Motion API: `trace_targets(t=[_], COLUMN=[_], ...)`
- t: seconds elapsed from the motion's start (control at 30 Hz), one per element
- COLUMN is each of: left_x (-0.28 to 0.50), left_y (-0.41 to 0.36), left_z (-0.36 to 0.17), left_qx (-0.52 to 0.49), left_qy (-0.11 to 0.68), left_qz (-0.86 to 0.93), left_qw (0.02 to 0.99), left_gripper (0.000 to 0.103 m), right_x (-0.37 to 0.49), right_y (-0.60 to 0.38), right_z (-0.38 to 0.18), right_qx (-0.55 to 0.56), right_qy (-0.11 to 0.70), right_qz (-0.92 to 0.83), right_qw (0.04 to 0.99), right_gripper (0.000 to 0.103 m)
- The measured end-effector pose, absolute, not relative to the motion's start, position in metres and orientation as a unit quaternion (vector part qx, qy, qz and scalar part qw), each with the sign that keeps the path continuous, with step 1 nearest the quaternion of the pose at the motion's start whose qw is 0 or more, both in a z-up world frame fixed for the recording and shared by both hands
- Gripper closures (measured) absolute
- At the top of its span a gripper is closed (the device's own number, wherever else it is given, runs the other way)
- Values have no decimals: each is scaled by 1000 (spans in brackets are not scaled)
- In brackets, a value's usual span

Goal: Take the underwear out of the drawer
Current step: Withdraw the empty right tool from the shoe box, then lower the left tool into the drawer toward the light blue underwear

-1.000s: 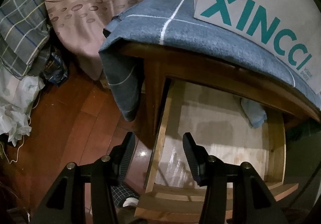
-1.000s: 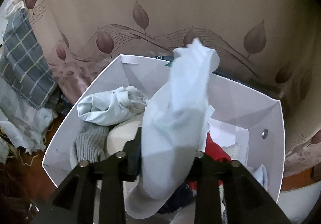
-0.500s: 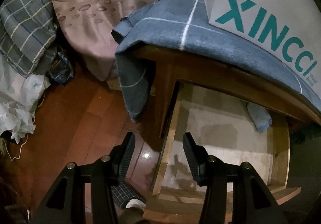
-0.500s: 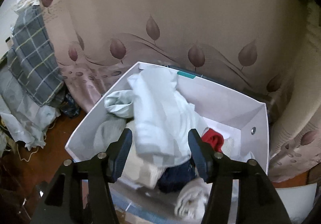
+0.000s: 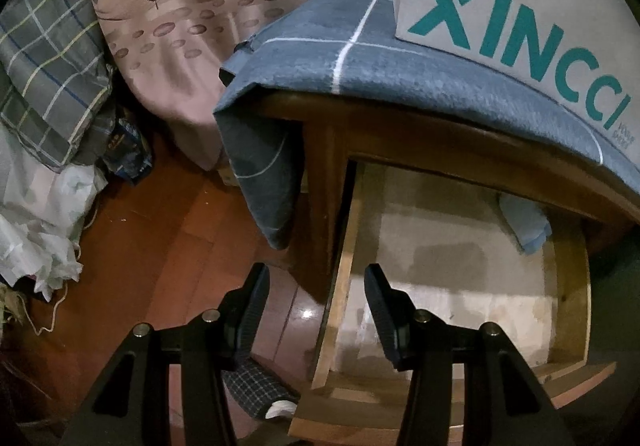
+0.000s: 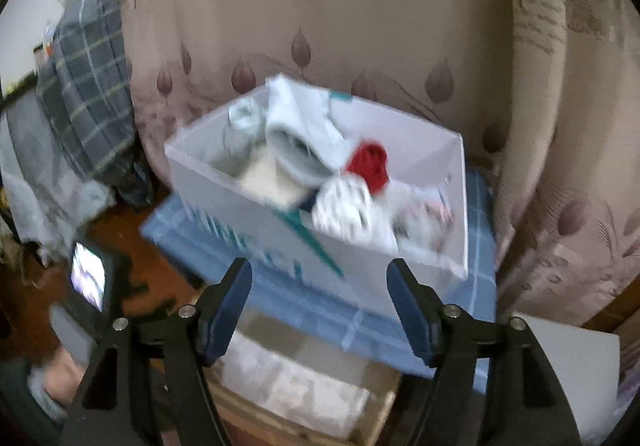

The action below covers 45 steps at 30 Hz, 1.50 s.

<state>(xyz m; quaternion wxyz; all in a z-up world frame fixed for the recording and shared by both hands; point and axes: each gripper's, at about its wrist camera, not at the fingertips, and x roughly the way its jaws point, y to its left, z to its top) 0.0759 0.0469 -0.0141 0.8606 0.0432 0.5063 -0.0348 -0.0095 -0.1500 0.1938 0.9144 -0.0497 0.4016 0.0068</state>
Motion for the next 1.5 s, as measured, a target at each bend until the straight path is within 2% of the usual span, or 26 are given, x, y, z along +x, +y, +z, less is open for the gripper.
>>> trace_targets(t=[0.33,0.47,0.67,0.8,0.87,0.97,1.13,1.3,1.4,1.5], left_x=[75,71,49,34,25,16,13,10,2,3], left_y=[40,28,-17,-51,-71,-88,-111,-125,-133,-140], left_z=[-17,-16,-16,-20,-29,-41,-62,-96,-117,-127], left_qx=[69,95,229,350,425,491,563,633,666,675], left_qy=[504,493,429,349,297,241,199,160,148,144], left_qz=[-36,-47,-78,-107,-139,-192,-259,-299,-320,-328], left_qw=[860,863,870,863,844,815,759,696,657,645], left_gripper=[53,53,53,53,53,52,52,51,51,51], right_x=[-33,-41,-60,-70,-77,-84,-90,-99,-106,-103], right_y=[-179,-189,-210,-235,-247,-264,-281,-282,-284,-289], right_z=[95,76,53,58,62,62,59,73,79,72], right_qx=[-37,-12,33,87,110,142,177,148,149,159], right_qy=[486,472,435,399,380,370,367,333,314,332], right_qz=[-8,-32,-79,-114,-126,-144,-169,-209,-215,-209], right_qw=[873,881,896,906,910,907,897,908,913,906], right_gripper=[36,36,36,35,30,30,30,30,22,22])
